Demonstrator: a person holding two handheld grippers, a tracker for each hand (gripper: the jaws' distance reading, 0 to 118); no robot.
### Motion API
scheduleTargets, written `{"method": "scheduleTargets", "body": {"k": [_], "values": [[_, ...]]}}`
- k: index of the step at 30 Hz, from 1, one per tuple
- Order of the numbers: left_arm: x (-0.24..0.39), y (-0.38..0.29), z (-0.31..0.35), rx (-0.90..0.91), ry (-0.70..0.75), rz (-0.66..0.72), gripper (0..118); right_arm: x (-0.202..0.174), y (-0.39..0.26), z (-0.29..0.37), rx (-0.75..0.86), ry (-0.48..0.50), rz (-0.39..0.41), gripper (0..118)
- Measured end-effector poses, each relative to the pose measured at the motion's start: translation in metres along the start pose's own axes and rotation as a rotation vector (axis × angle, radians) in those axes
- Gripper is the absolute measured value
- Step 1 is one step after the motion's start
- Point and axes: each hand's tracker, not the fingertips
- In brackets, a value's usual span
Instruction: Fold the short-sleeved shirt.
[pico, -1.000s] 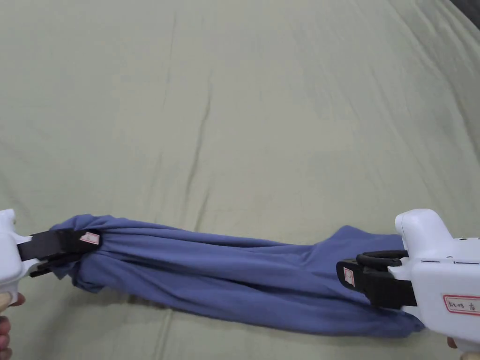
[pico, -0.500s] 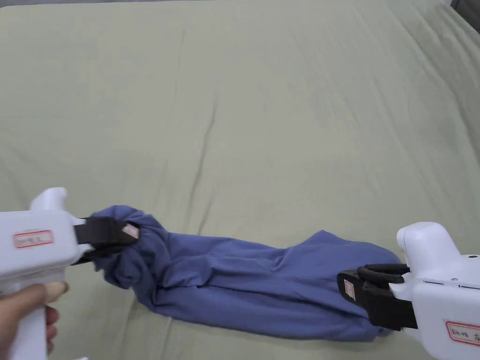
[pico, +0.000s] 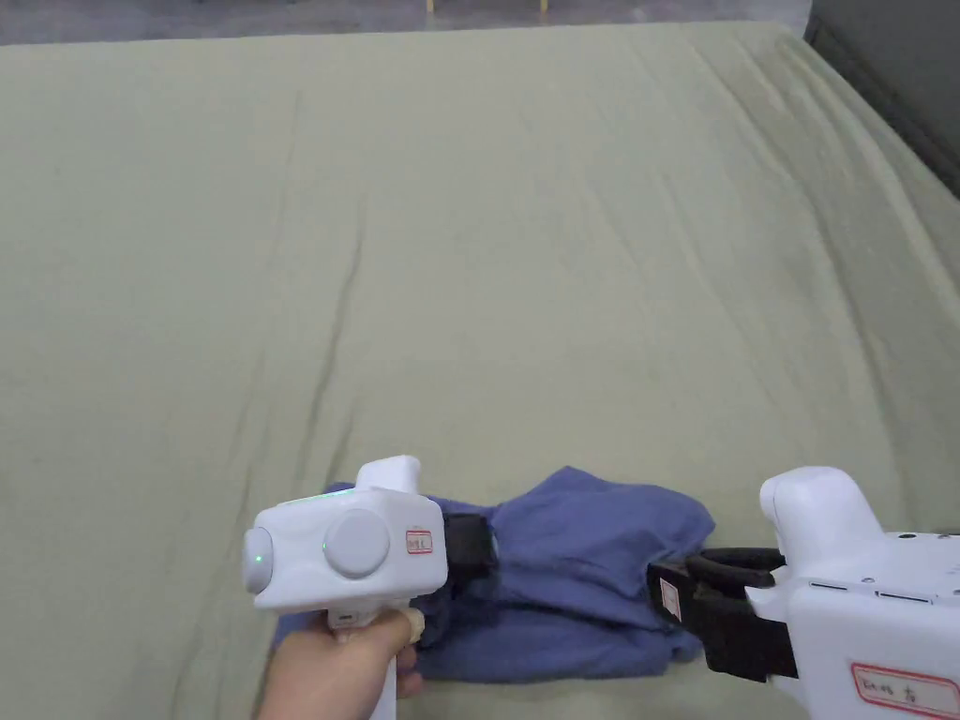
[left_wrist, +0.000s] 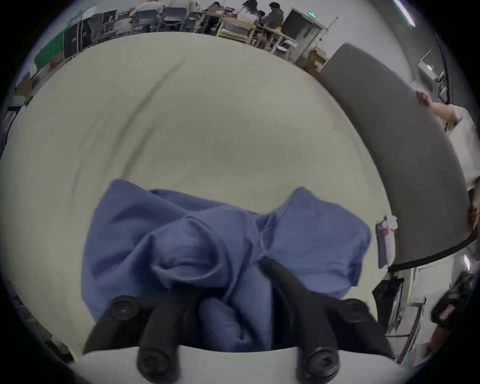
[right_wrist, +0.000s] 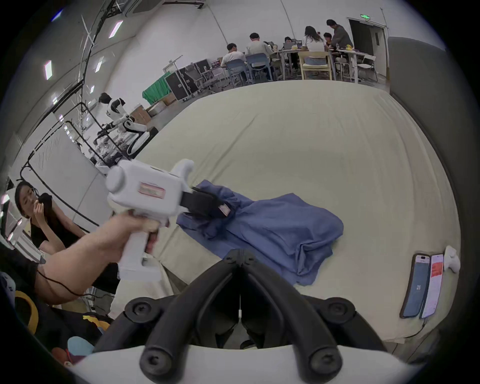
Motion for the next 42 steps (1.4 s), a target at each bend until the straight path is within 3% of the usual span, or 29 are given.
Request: {"method": "scheduleTargets", "body": {"k": [3,4,6,7,8,9,10,14,23,26,29,32,35,36,37,38,39,42], "values": [[-0.001,0.004,0.035,0.026,-0.108,0.092,101,0.002,-0.002,-0.001,0.002,-0.017,-0.007,3],[-0.005,0.007,0.051,0.053,-0.141,0.058,101,0.002,-0.002,-0.002,0.002,-0.017,-0.007,3],[-0.015,0.008,0.086,0.144,-0.098,0.005,100,0.001,-0.001,-0.004,0.002,-0.009,-0.006,3],[-0.017,0.01,0.106,0.201,-0.047,-0.025,93,0.0,0.0,-0.006,0.004,-0.003,-0.004,3],[-0.022,0.011,0.118,0.247,0.015,-0.041,53,-0.001,0.001,-0.008,0.004,0.001,-0.002,3],[-0.028,0.011,0.125,0.281,0.077,-0.056,3,-0.002,0.002,-0.009,0.004,0.005,-0.001,3],[-0.035,0.01,0.127,0.302,0.115,-0.065,0,-0.003,0.004,-0.011,0.006,0.009,-0.002,3],[-0.037,0.001,0.091,0.198,0.181,-0.155,0,-0.005,0.006,-0.018,0.0,0.025,-0.009,3],[0.056,-0.043,-0.009,-0.015,-0.046,-0.273,0,0.0,0.003,-0.013,-0.012,0.016,-0.028,3],[0.081,-0.051,-0.031,-0.024,0.01,-0.347,0,0.004,0.001,-0.01,-0.01,0.002,-0.036,3],[0.088,-0.041,-0.031,-0.017,-0.003,-0.323,0,0.005,0.0,-0.006,-0.003,0.001,-0.036,3],[0.087,-0.031,-0.013,-0.015,-0.144,-0.248,0,0.003,0.002,-0.006,0.001,0.01,-0.038,3],[0.062,-0.014,0.034,0.043,-0.387,-0.117,0,0.001,0.006,-0.008,0.01,0.02,-0.025,3],[0.045,-0.008,0.052,0.093,-0.464,-0.065,8,0.0,0.009,-0.009,0.014,0.028,-0.022,3],[0.022,0.001,0.067,0.107,-0.51,-0.047,49,-0.002,0.011,-0.009,0.017,0.038,-0.019,3],[0.003,0.006,0.075,0.087,-0.516,-0.054,117,-0.004,0.014,-0.009,0.018,0.048,-0.014,3],[-0.02,0.006,0.091,0.189,-0.542,-0.009,118,-0.005,0.015,-0.011,0.019,0.057,-0.007,3],[-0.085,0.012,0.094,0.148,-0.419,0.003,118,-0.009,0.019,-0.015,0.013,0.076,0.015,3]]}}
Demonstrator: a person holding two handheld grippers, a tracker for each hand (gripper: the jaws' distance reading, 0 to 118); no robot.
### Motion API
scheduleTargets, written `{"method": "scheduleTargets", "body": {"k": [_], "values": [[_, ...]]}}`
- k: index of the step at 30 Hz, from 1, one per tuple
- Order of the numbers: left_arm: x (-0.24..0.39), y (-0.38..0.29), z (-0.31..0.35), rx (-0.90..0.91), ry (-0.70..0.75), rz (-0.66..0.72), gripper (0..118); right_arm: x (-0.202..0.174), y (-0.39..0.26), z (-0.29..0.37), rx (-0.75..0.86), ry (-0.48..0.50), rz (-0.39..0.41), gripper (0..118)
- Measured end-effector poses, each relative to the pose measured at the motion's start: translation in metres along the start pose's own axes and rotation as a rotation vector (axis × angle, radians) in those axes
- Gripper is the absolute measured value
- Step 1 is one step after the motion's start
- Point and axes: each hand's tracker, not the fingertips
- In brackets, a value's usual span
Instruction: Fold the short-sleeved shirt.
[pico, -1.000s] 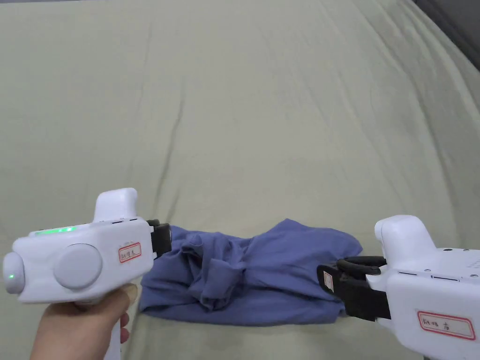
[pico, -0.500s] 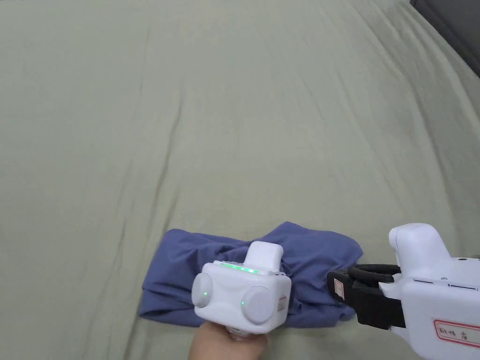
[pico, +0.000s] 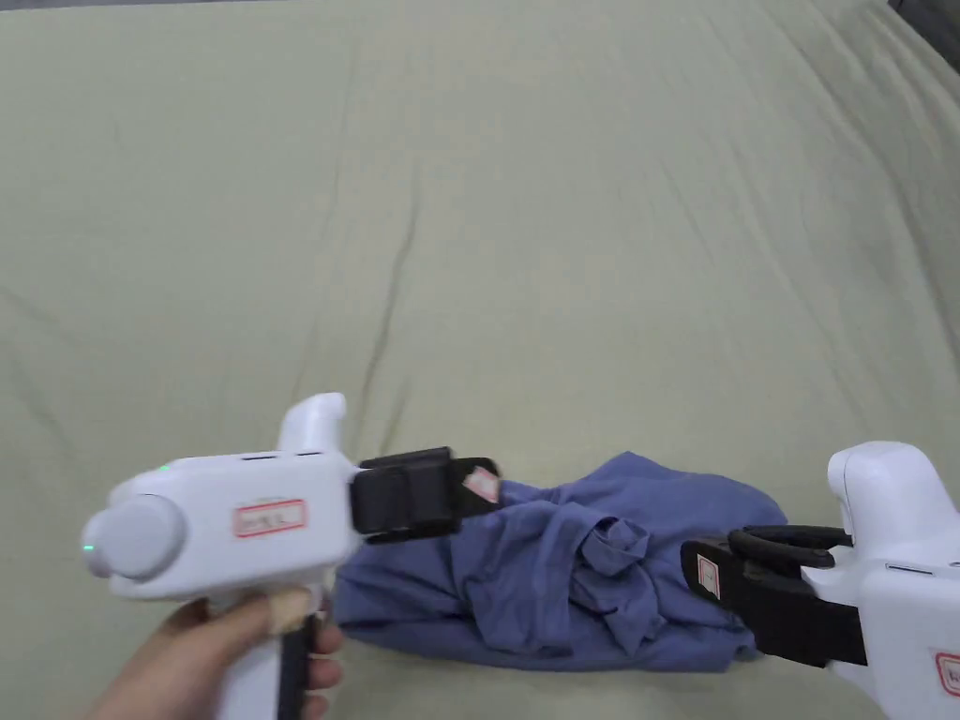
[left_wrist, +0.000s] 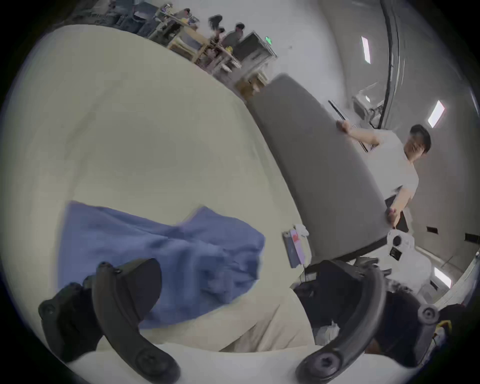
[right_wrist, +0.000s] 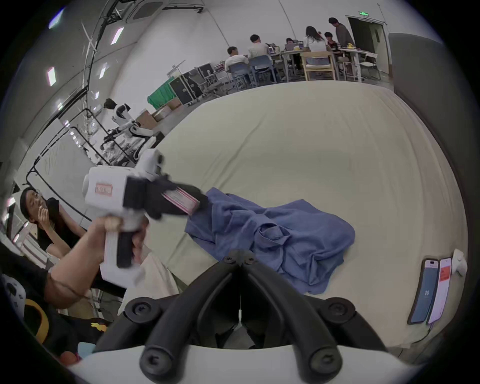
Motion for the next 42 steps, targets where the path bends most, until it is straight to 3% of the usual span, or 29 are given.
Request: {"method": "scheduleTargets", "body": {"k": [2,5,7,10,13,16,17,18,19,21,24,27,30,37,42], "values": [[-0.045,0.016,0.028,-0.016,0.008,0.067,118,-0.002,0.002,-0.003,-0.003,0.014,0.0,3],[-0.087,0.012,0.02,-0.063,0.004,0.191,118,-0.006,0.004,-0.008,-0.008,0.034,-0.005,3],[-0.103,0.007,0.009,-0.063,-0.001,0.204,118,-0.011,0.004,-0.009,-0.015,0.036,0.008,3],[-0.11,-0.003,-0.018,-0.1,-0.151,0.293,118,-0.016,0.006,-0.008,-0.027,0.045,0.025,3],[-0.095,-0.015,-0.047,-0.125,-0.257,0.273,118,-0.018,0.007,-0.008,-0.035,0.048,0.034,3],[-0.091,-0.018,-0.06,-0.112,-0.216,0.243,118,-0.019,0.008,-0.009,-0.041,0.044,0.036,3],[-0.114,-0.009,-0.062,-0.091,-0.263,0.276,102,-0.019,0.008,-0.01,-0.042,0.043,0.036,3],[-0.117,-0.006,-0.059,-0.09,-0.281,0.306,36,-0.02,0.008,-0.01,-0.045,0.044,0.036,3],[-0.118,-0.004,-0.055,-0.091,-0.286,0.316,12,-0.02,0.008,-0.01,-0.047,0.045,0.038,3],[-0.109,-0.013,-0.05,-0.106,-0.119,0.261,12,-0.018,0.008,-0.009,-0.05,0.042,0.048,3],[-0.101,-0.021,-0.032,-0.106,-0.218,0.26,12,-0.018,0.008,-0.01,-0.051,0.039,0.047,3],[-0.095,-0.02,-0.009,-0.05,-0.146,0.223,12,-0.018,0.01,-0.009,-0.049,0.031,0.046,3],[-0.096,-0.018,0.015,-0.01,-0.112,0.276,12,-0.02,0.013,-0.01,-0.053,0.032,0.053,3],[-0.135,0.012,0.088,0.069,0.179,0.277,12,-0.029,0.019,-0.015,-0.046,0.045,0.08,3],[-0.099,0.026,0.097,0.029,0.414,0.227,12,-0.03,0.019,-0.022,-0.057,0.049,0.091,3]]}}
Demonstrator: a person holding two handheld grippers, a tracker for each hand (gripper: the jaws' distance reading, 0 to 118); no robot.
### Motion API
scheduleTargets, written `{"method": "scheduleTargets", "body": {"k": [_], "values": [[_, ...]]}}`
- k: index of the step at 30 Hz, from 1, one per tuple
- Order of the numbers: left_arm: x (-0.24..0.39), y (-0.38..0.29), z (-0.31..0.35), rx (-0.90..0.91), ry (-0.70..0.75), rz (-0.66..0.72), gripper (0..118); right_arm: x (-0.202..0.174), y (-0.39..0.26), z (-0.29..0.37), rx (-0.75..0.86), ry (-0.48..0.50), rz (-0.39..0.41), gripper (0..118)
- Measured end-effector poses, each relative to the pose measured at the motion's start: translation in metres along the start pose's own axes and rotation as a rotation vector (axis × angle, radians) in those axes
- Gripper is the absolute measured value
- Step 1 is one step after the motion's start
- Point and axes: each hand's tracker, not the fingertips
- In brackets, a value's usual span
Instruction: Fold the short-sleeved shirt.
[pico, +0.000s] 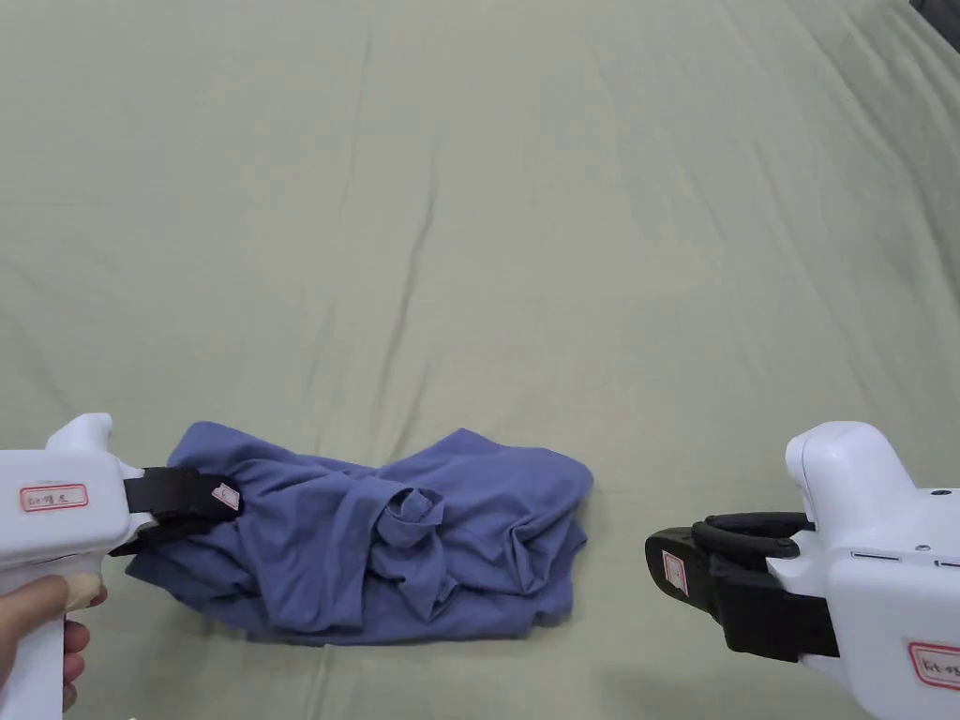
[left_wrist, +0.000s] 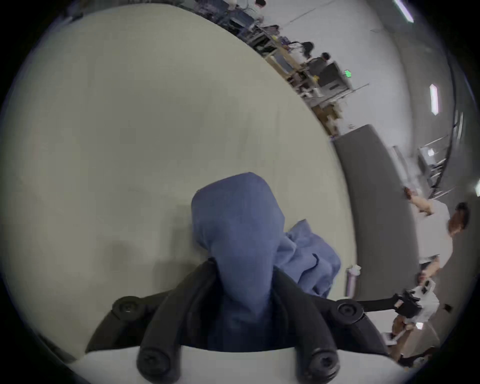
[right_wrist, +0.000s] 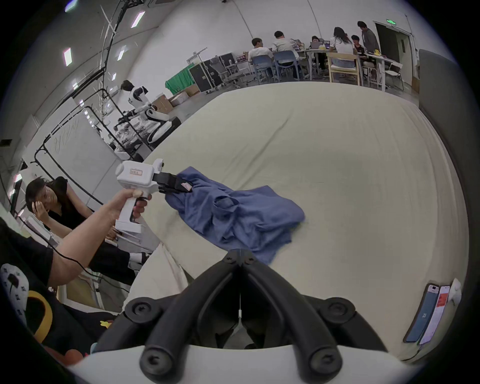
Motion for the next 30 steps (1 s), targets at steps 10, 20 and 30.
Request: {"method": "scheduleTargets", "body": {"k": [10,20,30], "values": [[0.18,-0.053,-0.05,0.006,0.138,-0.221,12,0.004,-0.007,0.0,-0.01,-0.005,-0.026,3],[0.212,-0.084,-0.134,-0.008,0.073,-0.329,75,0.013,-0.016,0.004,-0.011,-0.018,-0.055,3],[0.181,-0.053,-0.035,0.206,0.046,-0.307,0,0.02,-0.019,0.005,0.011,-0.002,-0.081,3]]}}
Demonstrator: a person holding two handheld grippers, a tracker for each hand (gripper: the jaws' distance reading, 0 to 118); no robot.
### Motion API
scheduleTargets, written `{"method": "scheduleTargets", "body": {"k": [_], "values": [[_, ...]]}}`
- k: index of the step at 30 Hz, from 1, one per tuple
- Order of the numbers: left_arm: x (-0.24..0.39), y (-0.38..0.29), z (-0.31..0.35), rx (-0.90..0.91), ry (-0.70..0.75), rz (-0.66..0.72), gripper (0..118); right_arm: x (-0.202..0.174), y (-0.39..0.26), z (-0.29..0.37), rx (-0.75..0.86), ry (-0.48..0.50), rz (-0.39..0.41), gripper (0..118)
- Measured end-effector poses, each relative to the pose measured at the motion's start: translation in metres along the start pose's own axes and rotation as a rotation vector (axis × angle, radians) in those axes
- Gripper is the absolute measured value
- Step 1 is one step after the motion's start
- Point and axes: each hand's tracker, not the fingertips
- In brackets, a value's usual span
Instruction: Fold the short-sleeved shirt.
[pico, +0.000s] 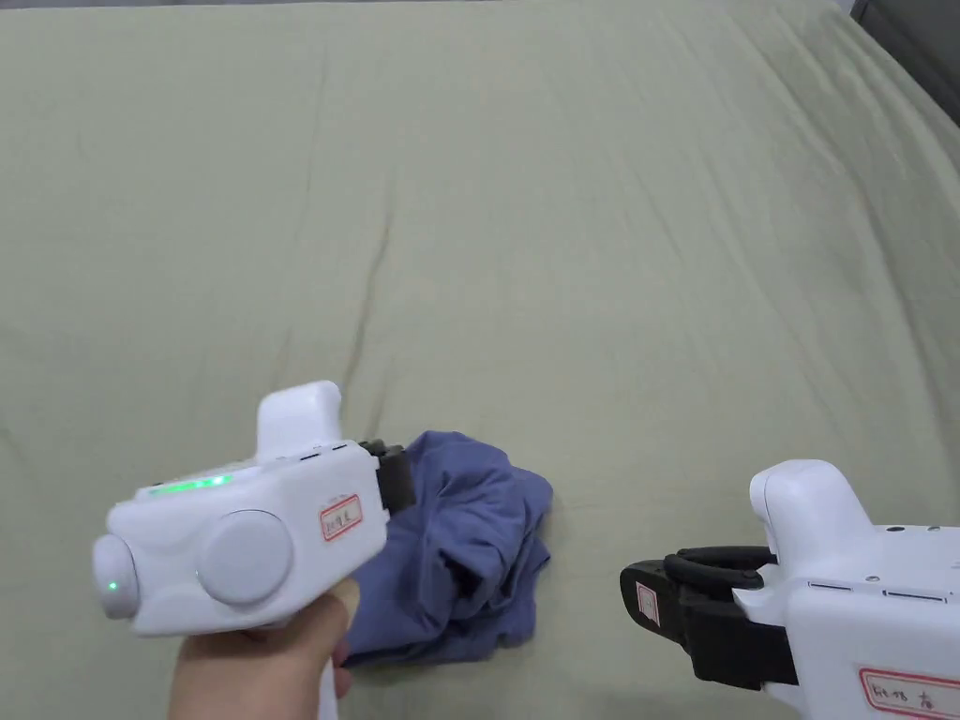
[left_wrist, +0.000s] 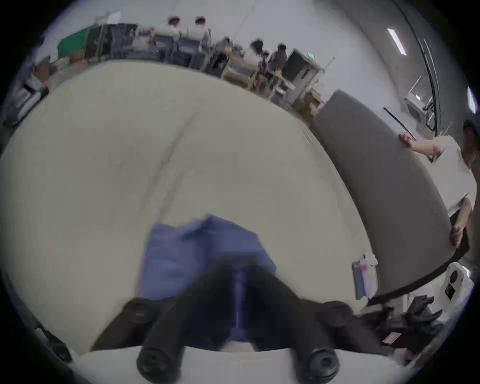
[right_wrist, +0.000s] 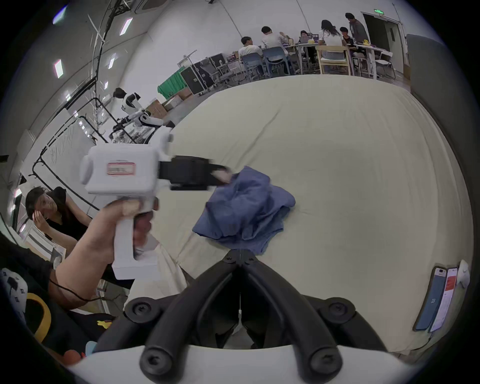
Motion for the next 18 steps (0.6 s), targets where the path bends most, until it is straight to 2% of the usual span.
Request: {"method": "scheduleTargets", "body": {"k": [3,7,12,18], "values": [[0.007,-0.008,-0.025,-0.074,0.071,-0.103,0,0.002,-0.001,-0.001,0.004,-0.001,-0.006,3],[0.043,-0.04,-0.072,-0.189,-0.023,-0.208,0,0.003,-0.005,0.003,0.009,-0.008,-0.018,3],[0.097,-0.074,-0.106,-0.241,-0.026,-0.347,0,0.007,-0.01,0.014,0.011,-0.035,-0.028,3],[0.125,-0.084,-0.125,-0.291,-0.094,-0.301,0,0.014,-0.015,0.028,0.032,-0.06,-0.051,3]]}}
